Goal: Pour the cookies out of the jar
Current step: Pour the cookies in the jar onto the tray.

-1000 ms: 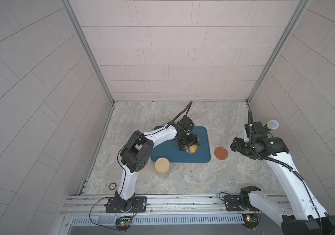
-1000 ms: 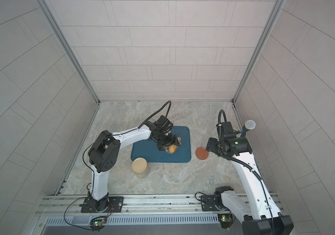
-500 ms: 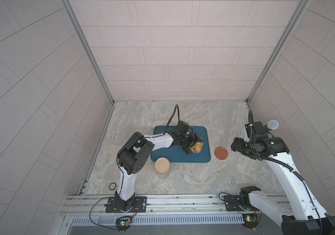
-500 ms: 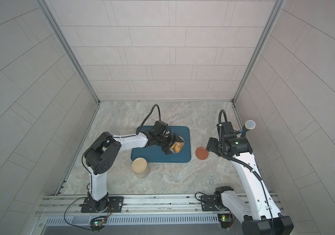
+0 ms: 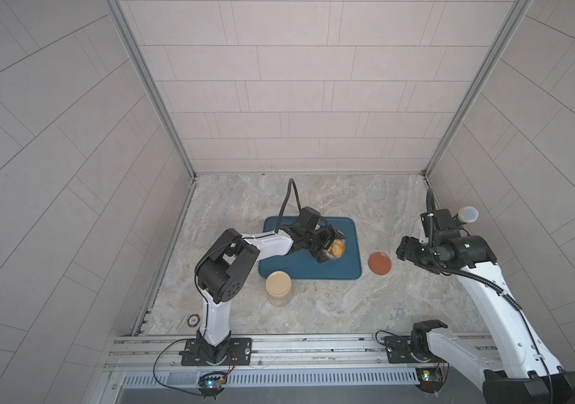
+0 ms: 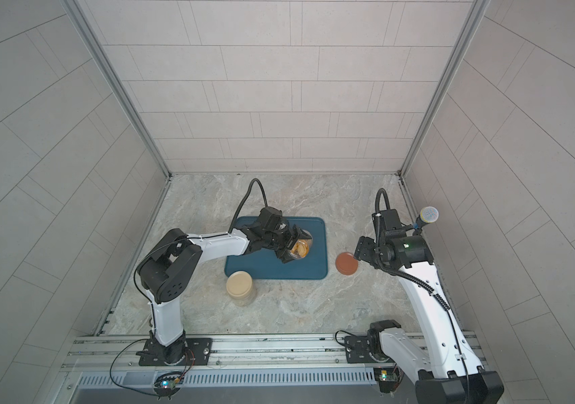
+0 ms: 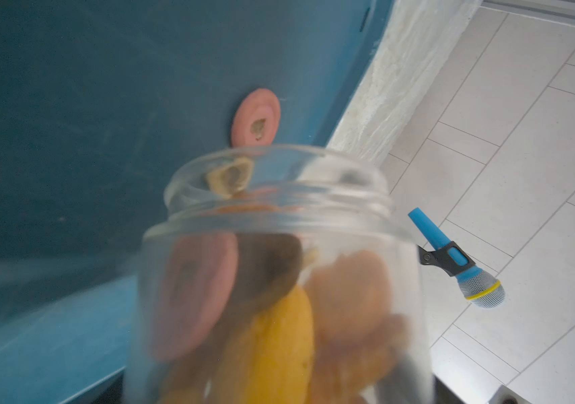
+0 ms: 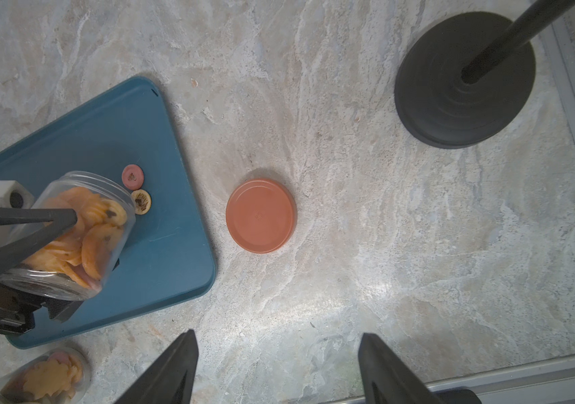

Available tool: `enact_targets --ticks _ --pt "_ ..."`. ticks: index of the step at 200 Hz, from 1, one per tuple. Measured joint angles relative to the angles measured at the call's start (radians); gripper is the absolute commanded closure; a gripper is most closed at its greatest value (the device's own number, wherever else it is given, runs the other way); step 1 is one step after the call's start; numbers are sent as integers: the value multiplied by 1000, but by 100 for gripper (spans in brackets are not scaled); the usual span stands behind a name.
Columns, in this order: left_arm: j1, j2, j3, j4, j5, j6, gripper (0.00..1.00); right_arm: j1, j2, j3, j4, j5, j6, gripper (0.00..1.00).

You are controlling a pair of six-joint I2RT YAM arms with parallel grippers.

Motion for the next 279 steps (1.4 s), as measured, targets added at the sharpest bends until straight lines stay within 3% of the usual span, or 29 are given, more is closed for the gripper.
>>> enact_targets --ticks 41,63,78,128,146,190,209,234,257,279 --pt "-12 -53 -69 134 -2 -82 100 0 -6 0 0 4 -4 23" --pt "-20 -29 -170 435 -26 -266 100 0 -5 0 2 4 -7 23" --pt "-24 -8 -209 543 -67 -354 100 0 -6 0 3 5 -8 23" --pt "-26 -48 -262 650 -145 -453 100 0 -7 0 4 6 -11 23" --pt "-21 -101 -230 489 -134 -355 100 0 -11 -9 14 8 -11 23" --pt "-23 -129 -221 340 -96 -241 100 -5 -8 -24 19 7 -14 23" --pt "-42 -129 -71 -68 -125 3 100 -5 -16 -29 18 7 -14 23" --pt "-108 -114 256 -575 -310 425 100 -6 -24 -37 24 6 -14 23" --pt "-139 -119 357 -704 -366 640 100 -8 -21 -48 25 2 -14 23" --pt "-142 -107 341 -807 -388 730 100 -9 -24 -49 26 -1 -14 23"
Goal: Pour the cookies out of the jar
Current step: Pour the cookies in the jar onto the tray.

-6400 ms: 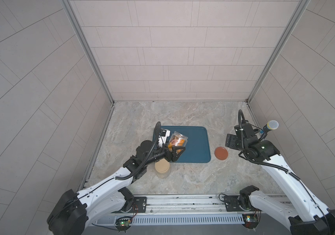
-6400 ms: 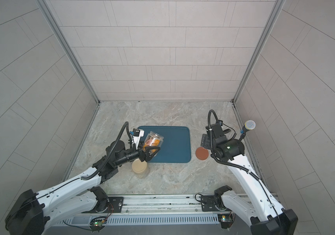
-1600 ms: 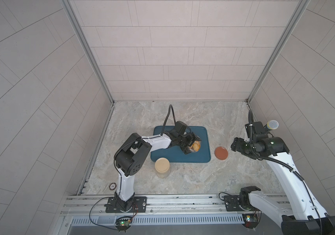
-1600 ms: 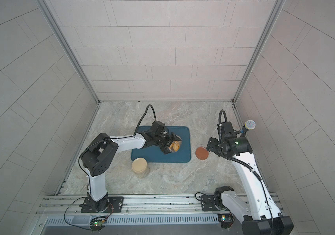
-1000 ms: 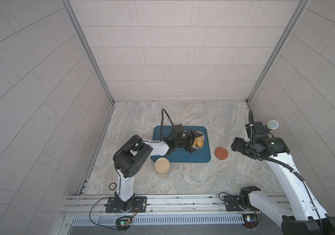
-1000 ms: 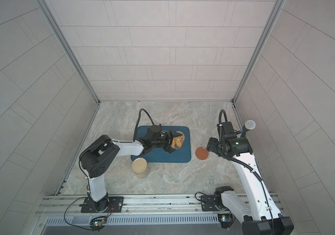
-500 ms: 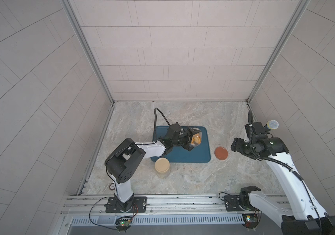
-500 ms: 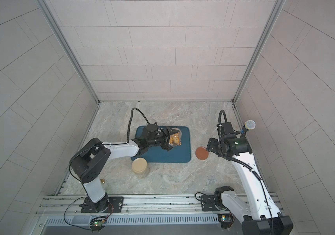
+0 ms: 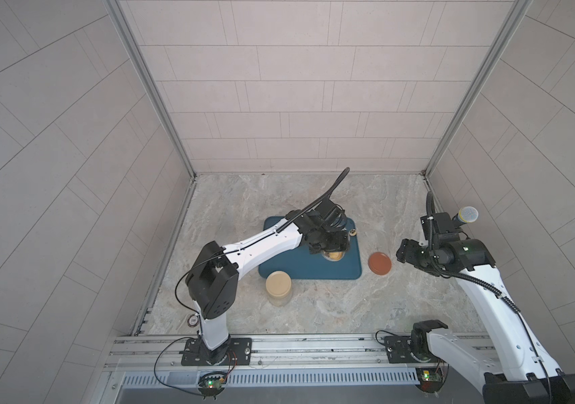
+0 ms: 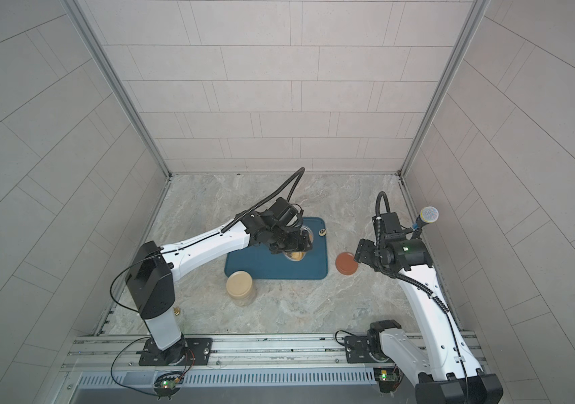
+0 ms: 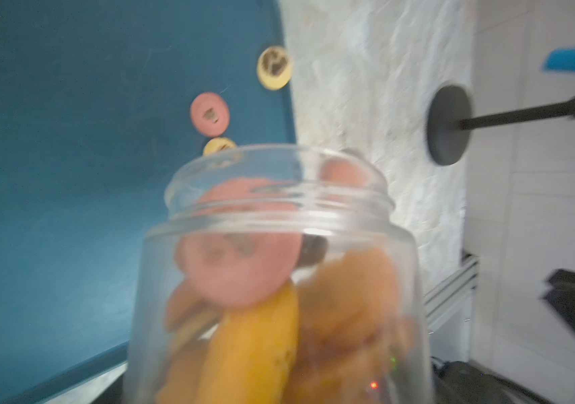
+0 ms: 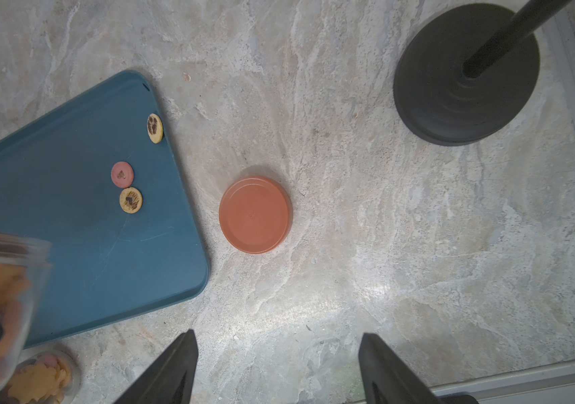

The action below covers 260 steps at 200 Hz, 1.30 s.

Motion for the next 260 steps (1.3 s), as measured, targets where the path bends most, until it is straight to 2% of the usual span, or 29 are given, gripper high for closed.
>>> enact_targets --ticks 70,125,142,165,177,216,260 --pt "-2 90 11 -128 -46 177 100 0 0 0 0 -8 0 23" --pt "-10 144 92 -211 -9 278 100 -3 2 0 0 -11 1 23" --pt "-21 179 174 -289 -51 331 100 -3 2 0 0 -11 1 23" --pt "-40 293 385 -416 -152 434 100 -3 6 0 4 -17 4 23" --pt "-53 328 428 -438 -191 483 100 -3 6 0 6 -20 5 23" --pt "-83 380 425 -539 -268 553 100 -3 6 0 7 -20 8 23" --pt "-104 359 413 -545 -283 560 100 -3 6 0 8 -26 11 23"
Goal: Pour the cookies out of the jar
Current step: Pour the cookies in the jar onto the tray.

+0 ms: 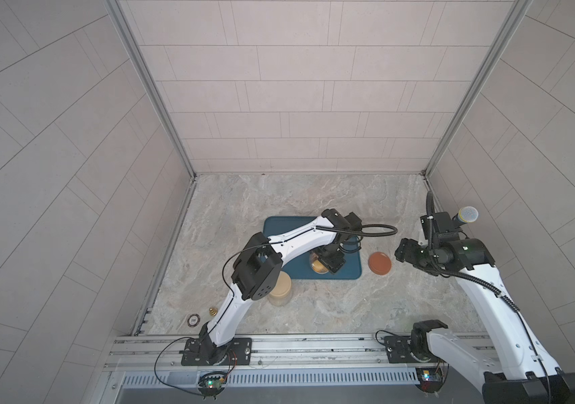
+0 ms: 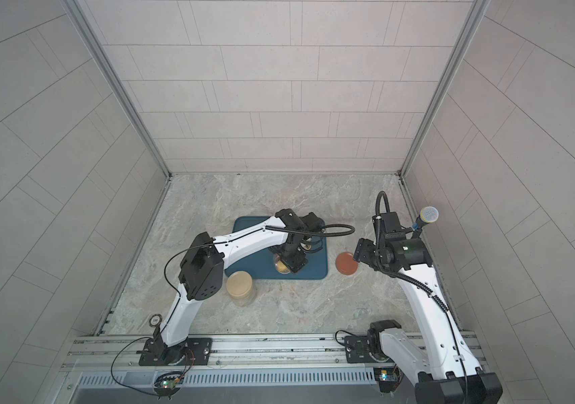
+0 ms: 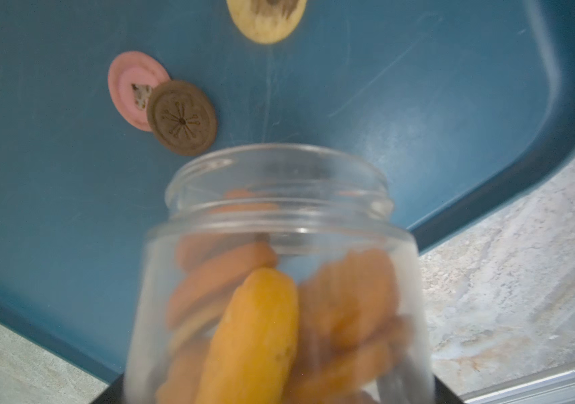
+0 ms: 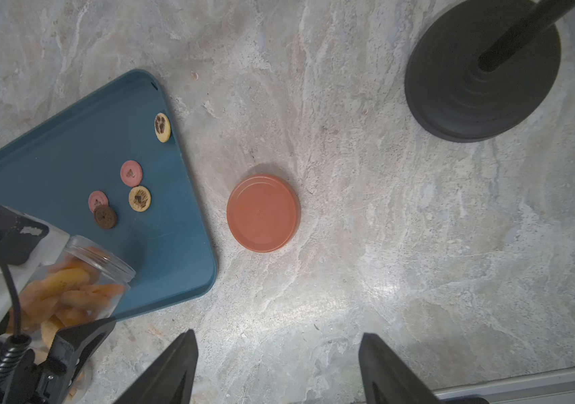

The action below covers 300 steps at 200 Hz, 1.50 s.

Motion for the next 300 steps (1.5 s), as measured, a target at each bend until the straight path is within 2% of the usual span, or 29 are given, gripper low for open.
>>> enact_targets --ticks 13,28,40,52,74,96,107,120,128,158,198,236,276,300 --pt "8 -14 -1 14 25 -14 100 0 0 0 0 -1 1 23" --pt "25 -47 -37 65 113 -53 100 0 0 0 0 -2 2 23" --pt "46 -99 -121 142 176 -109 100 -1 0 0 0 0 1 23" --pt "89 -173 -254 263 286 -201 100 -1 -1 0 0 2 1 23" --pt "175 -286 -509 507 452 -424 100 -2 -3 0 -1 5 1 23" --pt "244 -376 -804 947 560 -757 100 -2 -7 0 0 4 1 23" --pt "249 -394 -875 1113 602 -893 100 -2 -8 0 0 4 1 23" --pt "244 -364 -884 1244 634 -1012 100 -2 -7 0 0 2 1 23" --pt "239 -346 -880 1287 636 -1038 100 -2 -5 0 0 0 1 23" --pt "231 -342 -837 1244 637 -1077 100 -2 -14 0 -1 5 0 23" --pt "218 -381 -855 1325 647 -1262 100 -2 -26 0 -5 8 1 23" --pt "216 -415 -853 1344 642 -1315 100 -2 -25 -6 0 8 2 23" --pt "191 -322 -941 1485 649 -1455 100 -2 -26 -13 0 9 1 23" --pt "175 -311 -944 1566 650 -1534 100 -2 -27 -15 0 9 1 23"
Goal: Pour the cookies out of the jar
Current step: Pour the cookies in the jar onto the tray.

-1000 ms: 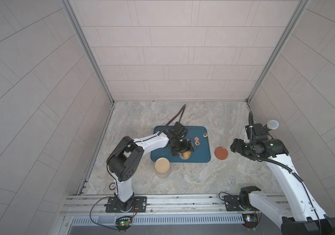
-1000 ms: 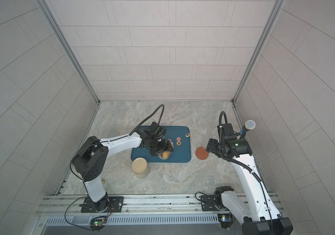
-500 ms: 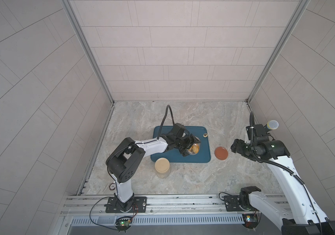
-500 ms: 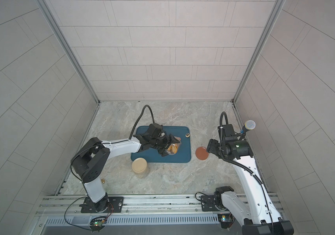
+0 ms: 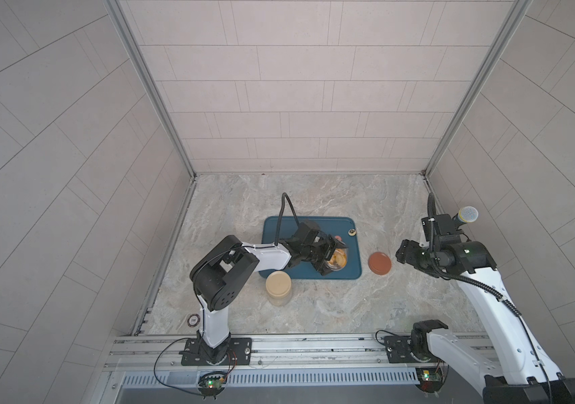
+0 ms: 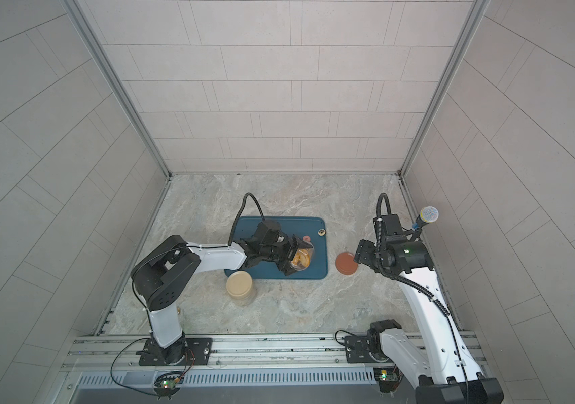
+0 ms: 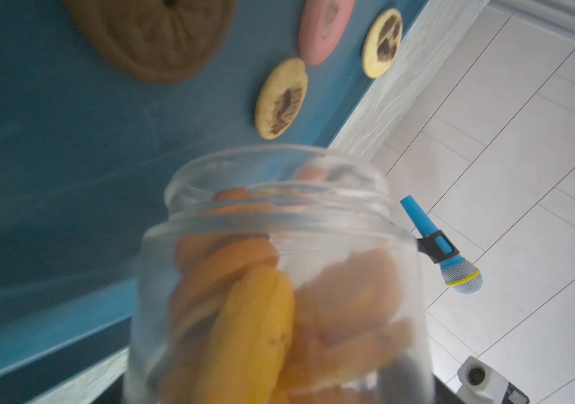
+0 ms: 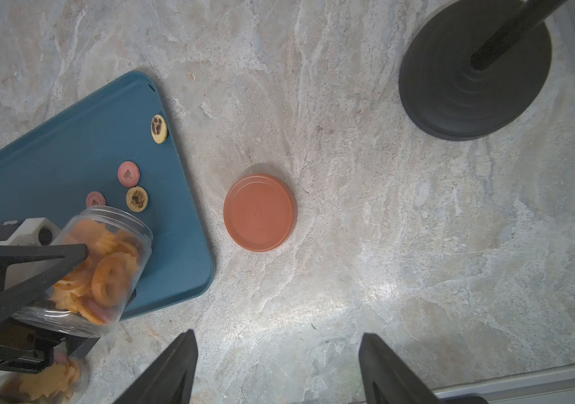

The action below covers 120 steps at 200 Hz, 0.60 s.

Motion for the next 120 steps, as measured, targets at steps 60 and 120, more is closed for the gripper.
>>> enact_targets --ticks 60,120 --pt "-9 -57 17 -134 -50 -31 100 0 -10 -1 0 7 0 23" --pt "-23 -43 85 -315 -87 62 100 0 -8 -19 12 -1 7 23"
